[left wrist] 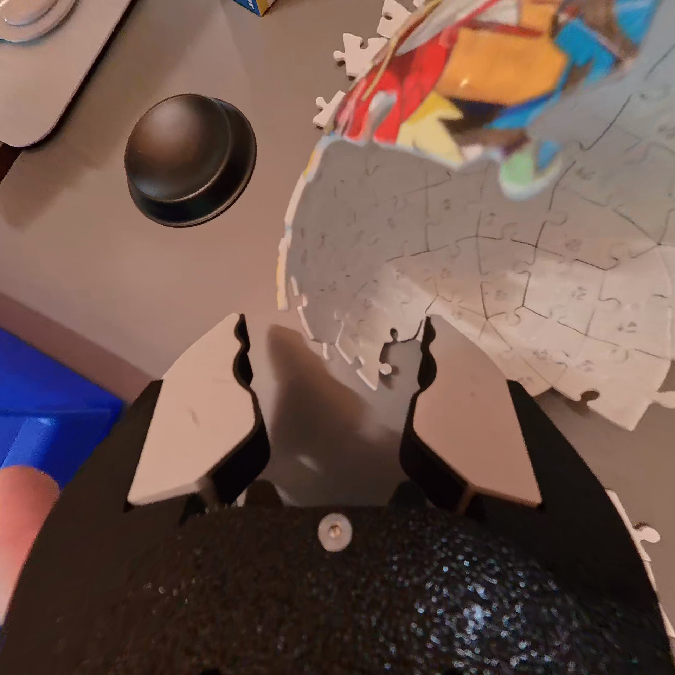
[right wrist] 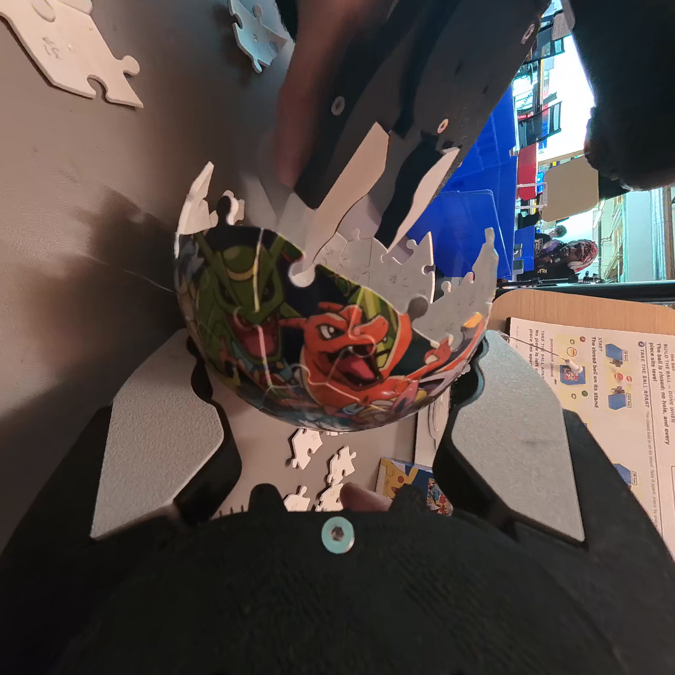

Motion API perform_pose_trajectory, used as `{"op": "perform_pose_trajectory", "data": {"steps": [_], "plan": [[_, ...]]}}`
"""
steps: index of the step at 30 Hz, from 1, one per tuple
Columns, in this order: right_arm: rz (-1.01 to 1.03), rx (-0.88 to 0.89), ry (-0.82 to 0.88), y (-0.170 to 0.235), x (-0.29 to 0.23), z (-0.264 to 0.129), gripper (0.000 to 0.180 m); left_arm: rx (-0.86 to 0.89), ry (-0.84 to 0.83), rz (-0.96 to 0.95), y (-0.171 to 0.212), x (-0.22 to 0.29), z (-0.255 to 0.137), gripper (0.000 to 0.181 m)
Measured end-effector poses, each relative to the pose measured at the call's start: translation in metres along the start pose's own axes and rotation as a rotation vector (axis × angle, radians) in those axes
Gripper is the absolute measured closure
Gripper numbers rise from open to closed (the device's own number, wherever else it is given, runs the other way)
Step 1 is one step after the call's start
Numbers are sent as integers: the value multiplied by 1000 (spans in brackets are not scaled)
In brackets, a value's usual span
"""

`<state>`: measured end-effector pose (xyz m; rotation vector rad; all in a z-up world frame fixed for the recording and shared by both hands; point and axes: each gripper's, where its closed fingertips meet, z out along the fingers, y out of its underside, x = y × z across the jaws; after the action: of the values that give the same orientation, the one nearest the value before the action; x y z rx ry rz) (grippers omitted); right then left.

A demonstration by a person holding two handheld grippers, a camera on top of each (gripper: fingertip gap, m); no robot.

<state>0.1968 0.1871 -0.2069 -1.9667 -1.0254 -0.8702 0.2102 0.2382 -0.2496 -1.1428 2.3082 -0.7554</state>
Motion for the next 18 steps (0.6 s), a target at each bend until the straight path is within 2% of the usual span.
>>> {"op": "perform_pose_trajectory", "data": {"steps": [13,18], "plan": [[-9,-4,-7,0,1,2,45,-18,-17,19,0,-3,-2,98],[-11,-19,-58,-1,2,5,45,-22,-1,29,2,1,0,97]]}}
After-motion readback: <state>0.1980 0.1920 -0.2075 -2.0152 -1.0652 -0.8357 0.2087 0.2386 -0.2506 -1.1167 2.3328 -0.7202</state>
